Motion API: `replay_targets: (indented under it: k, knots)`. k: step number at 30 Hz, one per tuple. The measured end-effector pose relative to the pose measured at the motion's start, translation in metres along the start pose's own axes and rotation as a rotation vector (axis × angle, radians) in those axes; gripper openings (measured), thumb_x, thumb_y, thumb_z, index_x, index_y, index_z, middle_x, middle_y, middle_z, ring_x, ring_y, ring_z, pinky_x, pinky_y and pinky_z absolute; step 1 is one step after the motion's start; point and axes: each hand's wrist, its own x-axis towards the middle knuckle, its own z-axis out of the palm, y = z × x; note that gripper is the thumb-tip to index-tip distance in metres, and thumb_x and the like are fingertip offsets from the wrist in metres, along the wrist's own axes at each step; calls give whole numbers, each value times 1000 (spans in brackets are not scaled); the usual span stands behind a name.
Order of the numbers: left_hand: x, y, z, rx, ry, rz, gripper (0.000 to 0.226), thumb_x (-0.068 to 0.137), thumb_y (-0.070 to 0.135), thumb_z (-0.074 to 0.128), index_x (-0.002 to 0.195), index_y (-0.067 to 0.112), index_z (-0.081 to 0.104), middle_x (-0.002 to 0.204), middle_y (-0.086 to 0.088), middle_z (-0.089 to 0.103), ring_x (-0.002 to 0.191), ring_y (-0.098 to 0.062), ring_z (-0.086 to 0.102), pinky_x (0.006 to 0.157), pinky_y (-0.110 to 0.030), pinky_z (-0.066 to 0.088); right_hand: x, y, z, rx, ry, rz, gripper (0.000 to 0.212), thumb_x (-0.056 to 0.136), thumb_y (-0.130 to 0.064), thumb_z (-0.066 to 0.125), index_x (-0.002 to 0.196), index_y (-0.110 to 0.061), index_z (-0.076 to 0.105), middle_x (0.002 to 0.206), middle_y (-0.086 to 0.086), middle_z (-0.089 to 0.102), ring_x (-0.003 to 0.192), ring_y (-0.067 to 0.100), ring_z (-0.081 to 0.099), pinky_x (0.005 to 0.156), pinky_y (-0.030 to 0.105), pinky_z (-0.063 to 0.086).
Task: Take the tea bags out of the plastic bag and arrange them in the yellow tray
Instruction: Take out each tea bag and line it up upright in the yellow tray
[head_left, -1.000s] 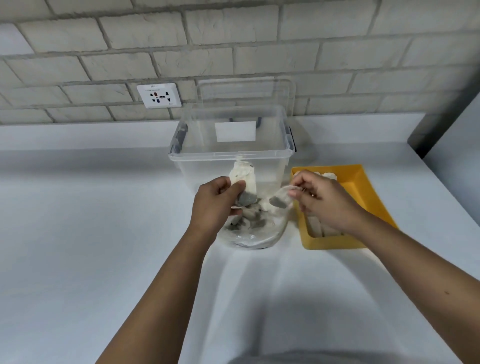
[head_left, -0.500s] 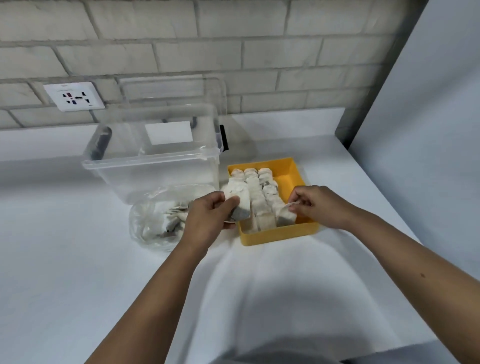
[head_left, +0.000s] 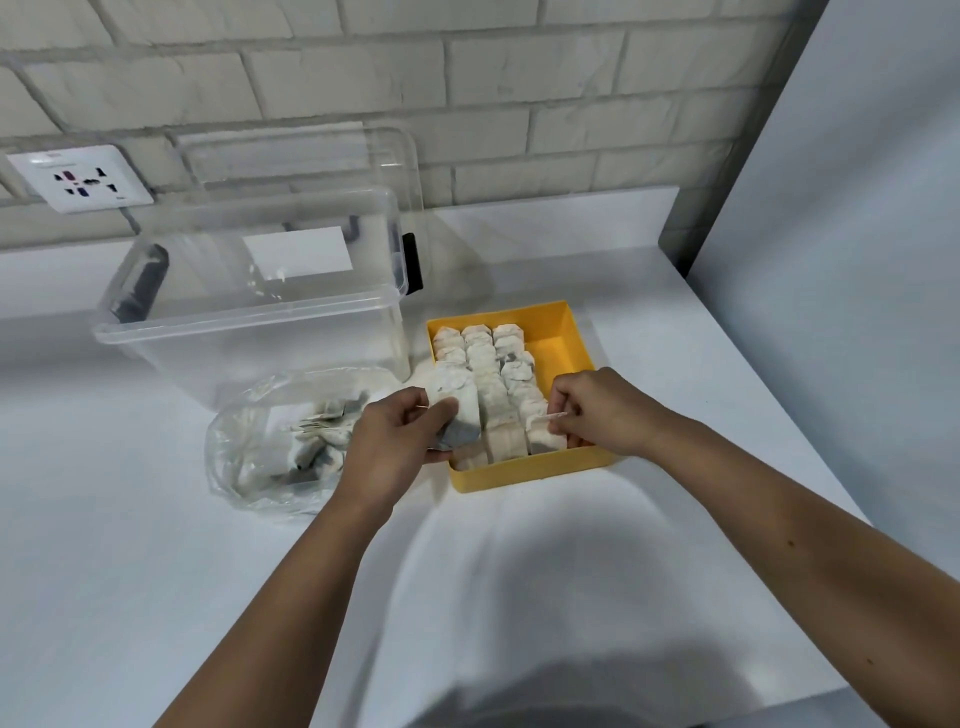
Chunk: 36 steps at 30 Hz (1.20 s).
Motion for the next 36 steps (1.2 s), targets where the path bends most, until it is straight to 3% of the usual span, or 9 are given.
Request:
replay_targets:
  k: [4, 8, 11, 15, 18, 23, 29, 34, 36]
  knots:
    - [1, 1, -1, -2, -12, -6, 36, 91, 16, 69, 86, -16, 53, 79, -18, 58, 78, -21, 67, 66, -30, 61, 4, 1, 5, -2, 30, 11, 14, 87, -20, 70, 81, -23, 57, 80, -1, 65, 76, 19, 66, 76, 36, 56]
    - [2, 1, -3, 7, -46, -3, 40, 91, 18, 70, 86, -17, 52, 79, -16, 56, 77, -20, 65, 65, -29, 61, 4, -2, 7, -14, 31, 6, 18, 83, -25, 74, 92, -21, 59, 86, -3, 61, 84, 18, 61, 74, 31, 51]
    - [0, 5, -1, -33, -66, -30, 29, 90, 16, 71, 83, -10, 61, 73, -11, 64, 74, -17, 69, 65, -29, 61, -1, -5, 3, -12, 112, -20, 26, 82, -28, 76, 102, -20, 61, 94, -8, 59, 81, 7, 58, 69, 20, 44]
    - [-4, 12, 6, -131, -105, -63, 16, 88, 13, 72, 73, 10, 68, 66, 0, 71, 68, -12, 72, 60, -27, 61, -16, -26, -3, 318, 348, -99, 15, 82, -26, 76, 95, -23, 70, 91, -12, 68, 68, 3, 58, 67, 12, 45]
    - [-5, 15, 11, -176, -125, -90, 8, 87, 16, 74, 80, 11, 71, 76, -4, 75, 77, -18, 75, 63, -30, 62, -29, -45, 2, 530, 359, -162, 16, 81, -21, 78, 94, -28, 74, 81, -10, 67, 64, 10, 56, 67, 14, 46]
    - [-7, 16, 15, -221, -168, -122, 15, 87, 16, 73, 97, 6, 74, 89, -13, 77, 85, -24, 75, 70, -33, 63, -30, -50, 8, 378, 416, -204, 38, 76, -24, 81, 112, -32, 70, 89, -13, 59, 66, 10, 55, 68, 19, 48]
    - [-8, 17, 14, -292, -201, -183, 14, 91, 16, 68, 99, 6, 73, 89, -13, 77, 75, -22, 74, 65, -25, 61, -27, -49, 14, 467, 465, -127, 20, 75, -18, 83, 91, -19, 72, 70, -12, 63, 61, 1, 57, 65, 11, 47]
    - [-7, 16, 13, -291, -186, -193, 17, 92, 16, 67, 102, 4, 73, 95, -19, 76, 85, -30, 74, 68, -26, 62, -24, -42, 16, 657, 456, -49, 14, 75, -18, 83, 82, -18, 70, 70, -5, 69, 61, 16, 67, 67, 24, 55]
    - [-6, 16, 13, -291, -172, -194, 16, 92, 17, 67, 101, 5, 73, 95, -19, 76, 85, -30, 73, 67, -26, 62, -24, -39, 16, 756, 440, -27, 15, 75, -15, 82, 82, -12, 69, 72, 0, 70, 59, 17, 67, 64, 22, 55]
